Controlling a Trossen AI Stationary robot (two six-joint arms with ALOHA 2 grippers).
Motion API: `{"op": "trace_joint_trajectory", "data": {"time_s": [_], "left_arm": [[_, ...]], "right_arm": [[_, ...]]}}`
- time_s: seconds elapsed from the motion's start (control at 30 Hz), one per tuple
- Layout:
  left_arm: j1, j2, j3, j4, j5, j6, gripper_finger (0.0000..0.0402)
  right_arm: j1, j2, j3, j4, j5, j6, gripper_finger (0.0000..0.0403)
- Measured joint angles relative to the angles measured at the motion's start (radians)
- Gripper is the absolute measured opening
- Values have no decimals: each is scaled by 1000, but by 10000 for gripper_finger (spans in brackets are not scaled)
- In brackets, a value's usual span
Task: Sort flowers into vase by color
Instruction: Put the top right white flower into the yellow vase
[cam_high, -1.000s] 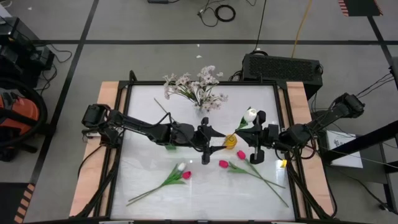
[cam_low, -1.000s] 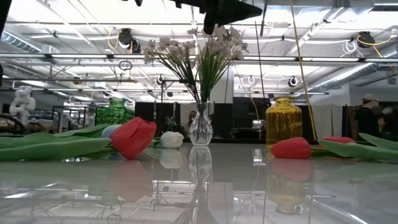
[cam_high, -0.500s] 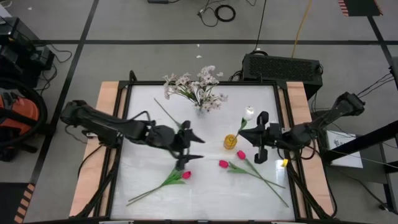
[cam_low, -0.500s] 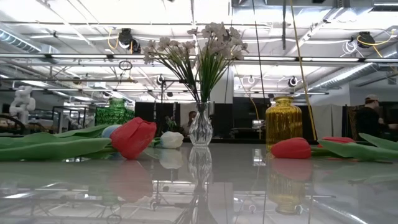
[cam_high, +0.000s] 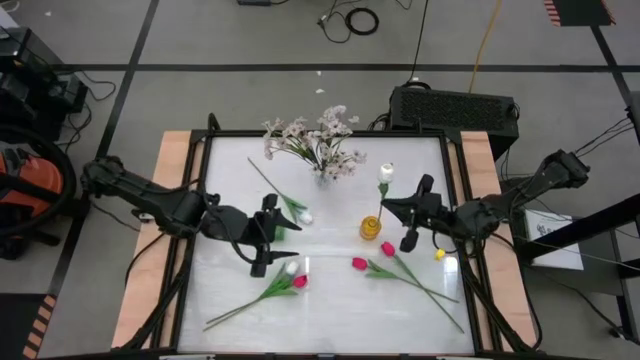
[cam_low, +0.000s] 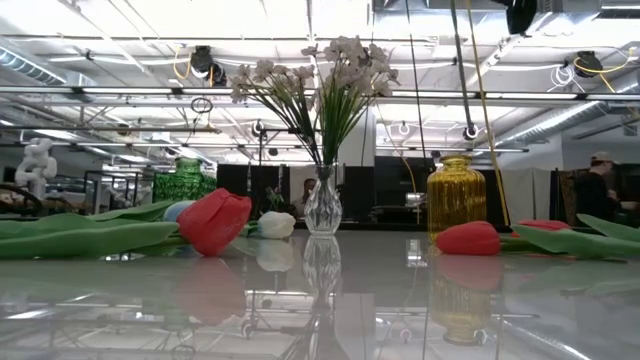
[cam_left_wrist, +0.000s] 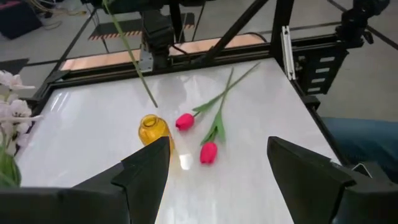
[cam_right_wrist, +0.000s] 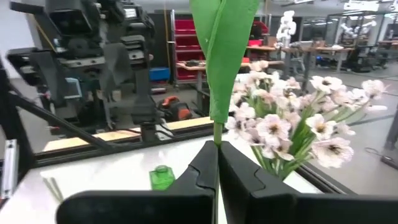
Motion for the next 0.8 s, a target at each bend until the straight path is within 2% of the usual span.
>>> {"op": "trace_joint_trajectory", "data": {"time_s": [0.43,0.8], "left_arm": [[2,-2,-2,2,-13,19,277],[2,-2,-2,-12,-13,20,277]], "right_arm": [[-88,88,0,-4,-15,32,0],[-95,128,0,-2,-15,59,0]]}}
